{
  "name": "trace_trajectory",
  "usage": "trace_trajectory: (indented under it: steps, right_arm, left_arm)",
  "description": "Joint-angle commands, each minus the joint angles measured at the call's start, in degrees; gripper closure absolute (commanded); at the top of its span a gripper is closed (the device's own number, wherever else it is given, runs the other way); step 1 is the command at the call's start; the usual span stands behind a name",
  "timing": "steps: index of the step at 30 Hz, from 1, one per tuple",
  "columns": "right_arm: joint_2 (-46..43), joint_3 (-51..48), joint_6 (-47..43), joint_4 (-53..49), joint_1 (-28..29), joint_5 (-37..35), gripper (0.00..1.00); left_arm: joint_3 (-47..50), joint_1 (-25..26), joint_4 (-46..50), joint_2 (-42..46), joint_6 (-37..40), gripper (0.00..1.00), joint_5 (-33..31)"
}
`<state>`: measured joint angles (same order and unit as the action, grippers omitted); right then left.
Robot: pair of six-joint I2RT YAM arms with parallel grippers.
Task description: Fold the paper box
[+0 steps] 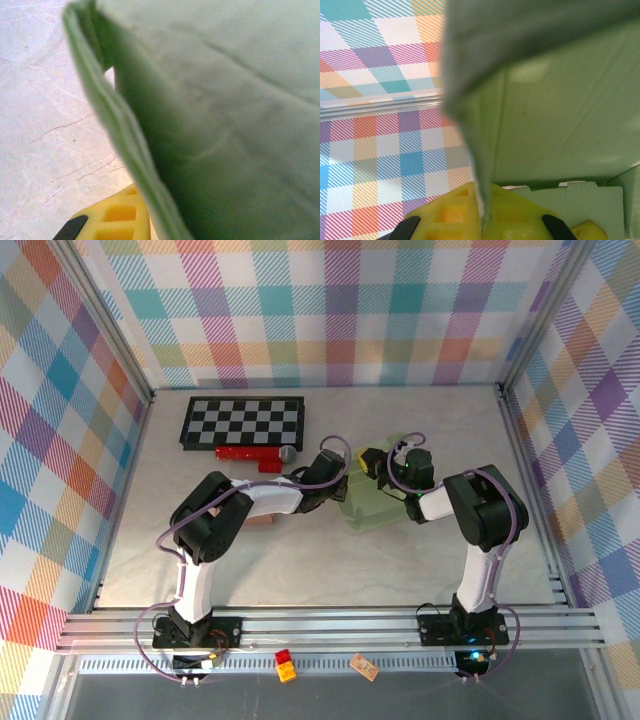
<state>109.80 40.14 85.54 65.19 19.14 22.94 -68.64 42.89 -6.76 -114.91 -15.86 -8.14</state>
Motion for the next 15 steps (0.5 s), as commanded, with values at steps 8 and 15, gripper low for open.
trace_trajectory:
  steps: [8, 15]
  right_arm:
    - [-4.7, -0.7, 0.8, -10.6, 2.8, -1.5, 0.8]
    - [-21.0, 10.7, -14.1, -54.0, 0.1, -3.0, 0.32]
  left_arm:
    - [-4.8, 2.0, 5.8, 0.8, -5.1, 1.0, -10.2]
    - [-8.9, -0.3, 19.2, 3.6, -10.0, 1.0, -7.0]
